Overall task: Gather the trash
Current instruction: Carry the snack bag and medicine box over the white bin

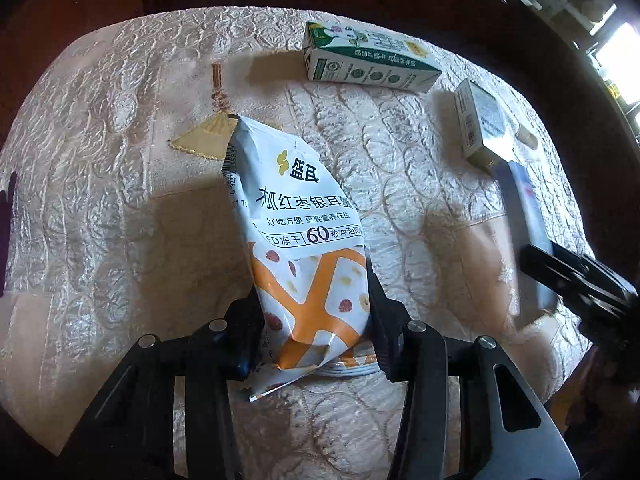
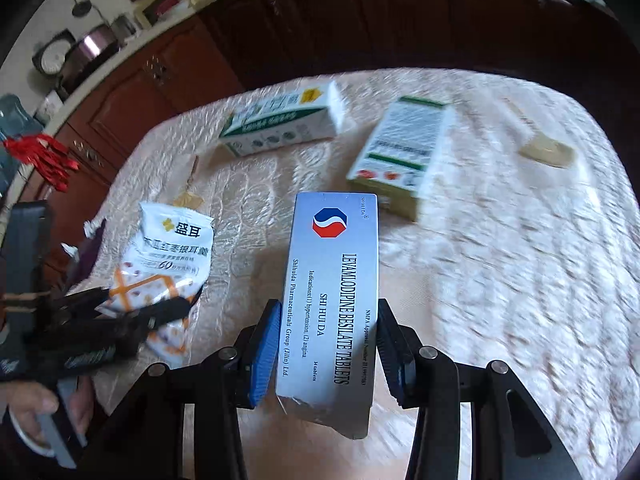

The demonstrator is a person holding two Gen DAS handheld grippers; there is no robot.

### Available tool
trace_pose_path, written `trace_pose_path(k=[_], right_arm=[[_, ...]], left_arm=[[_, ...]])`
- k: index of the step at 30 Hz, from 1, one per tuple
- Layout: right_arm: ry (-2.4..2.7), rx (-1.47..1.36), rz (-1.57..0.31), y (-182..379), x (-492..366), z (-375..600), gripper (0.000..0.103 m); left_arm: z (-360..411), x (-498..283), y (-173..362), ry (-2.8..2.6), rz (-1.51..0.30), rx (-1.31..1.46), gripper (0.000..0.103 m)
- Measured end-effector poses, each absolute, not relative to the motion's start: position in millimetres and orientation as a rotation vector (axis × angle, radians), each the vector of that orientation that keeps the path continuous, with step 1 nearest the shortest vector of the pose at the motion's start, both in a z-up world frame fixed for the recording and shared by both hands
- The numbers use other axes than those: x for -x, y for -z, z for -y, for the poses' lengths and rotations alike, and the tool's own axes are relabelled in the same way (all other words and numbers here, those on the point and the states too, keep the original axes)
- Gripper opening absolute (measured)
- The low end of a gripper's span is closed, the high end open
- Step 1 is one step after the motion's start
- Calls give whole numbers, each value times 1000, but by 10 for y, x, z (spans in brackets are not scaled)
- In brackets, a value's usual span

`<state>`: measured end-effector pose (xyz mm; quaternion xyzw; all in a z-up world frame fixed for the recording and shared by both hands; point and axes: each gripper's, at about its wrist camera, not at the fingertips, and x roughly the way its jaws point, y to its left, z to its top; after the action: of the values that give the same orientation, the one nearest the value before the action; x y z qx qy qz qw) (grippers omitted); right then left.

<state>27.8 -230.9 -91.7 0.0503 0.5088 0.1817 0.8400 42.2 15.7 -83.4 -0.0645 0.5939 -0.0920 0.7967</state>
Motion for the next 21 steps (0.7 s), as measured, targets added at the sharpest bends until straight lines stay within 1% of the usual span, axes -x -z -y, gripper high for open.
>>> trace_pose_path(k=[4, 10, 21], right_arm=[[-366, -149, -1031, 762, -76, 2582, 44], [-328, -177, -962, 533, 178, 2885, 44], [-226, -243, -898, 323, 457, 3501, 44]], left_arm=[[-103, -341, 618, 271, -1196, 191, 42], [317, -249, 246, 361, -1095, 123, 42], [1125, -168, 15, 499, -1050, 29, 42]])
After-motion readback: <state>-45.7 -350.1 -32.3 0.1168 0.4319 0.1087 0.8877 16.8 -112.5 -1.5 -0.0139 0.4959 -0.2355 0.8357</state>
